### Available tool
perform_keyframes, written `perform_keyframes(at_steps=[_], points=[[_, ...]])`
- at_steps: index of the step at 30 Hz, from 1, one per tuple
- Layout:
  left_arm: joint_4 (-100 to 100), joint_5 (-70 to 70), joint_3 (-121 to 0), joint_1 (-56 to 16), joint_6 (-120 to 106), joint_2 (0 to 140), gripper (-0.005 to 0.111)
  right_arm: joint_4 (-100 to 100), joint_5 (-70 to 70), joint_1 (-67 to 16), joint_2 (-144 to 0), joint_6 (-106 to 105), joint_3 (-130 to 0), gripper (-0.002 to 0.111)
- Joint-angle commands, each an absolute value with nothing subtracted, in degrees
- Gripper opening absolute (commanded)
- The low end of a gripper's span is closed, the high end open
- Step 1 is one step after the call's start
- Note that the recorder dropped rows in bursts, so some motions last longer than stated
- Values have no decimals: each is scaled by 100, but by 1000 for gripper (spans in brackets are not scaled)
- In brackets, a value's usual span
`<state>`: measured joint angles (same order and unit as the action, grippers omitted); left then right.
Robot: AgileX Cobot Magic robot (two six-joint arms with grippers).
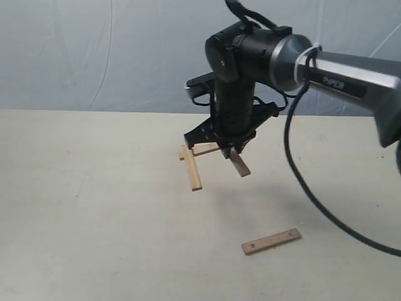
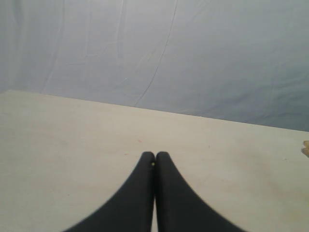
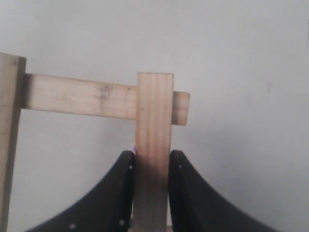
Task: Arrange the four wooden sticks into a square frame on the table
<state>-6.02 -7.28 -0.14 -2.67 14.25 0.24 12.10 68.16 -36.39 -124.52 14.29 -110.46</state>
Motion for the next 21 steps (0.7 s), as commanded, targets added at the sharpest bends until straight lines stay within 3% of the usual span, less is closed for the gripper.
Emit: perform_keyframes(at_steps=[1,10,21], points=[[-634,-731,0,-253,1433,0,0,1233,6359,-3334,-11823,1322,-10052,-1],[-634,-731,0,-253,1433,0,0,962,4919,-2787,-11219,1034,-7993,-1],[-634,-731,0,-253,1433,0,0,587,4005,-2398,-11230,816,-7072,-1]])
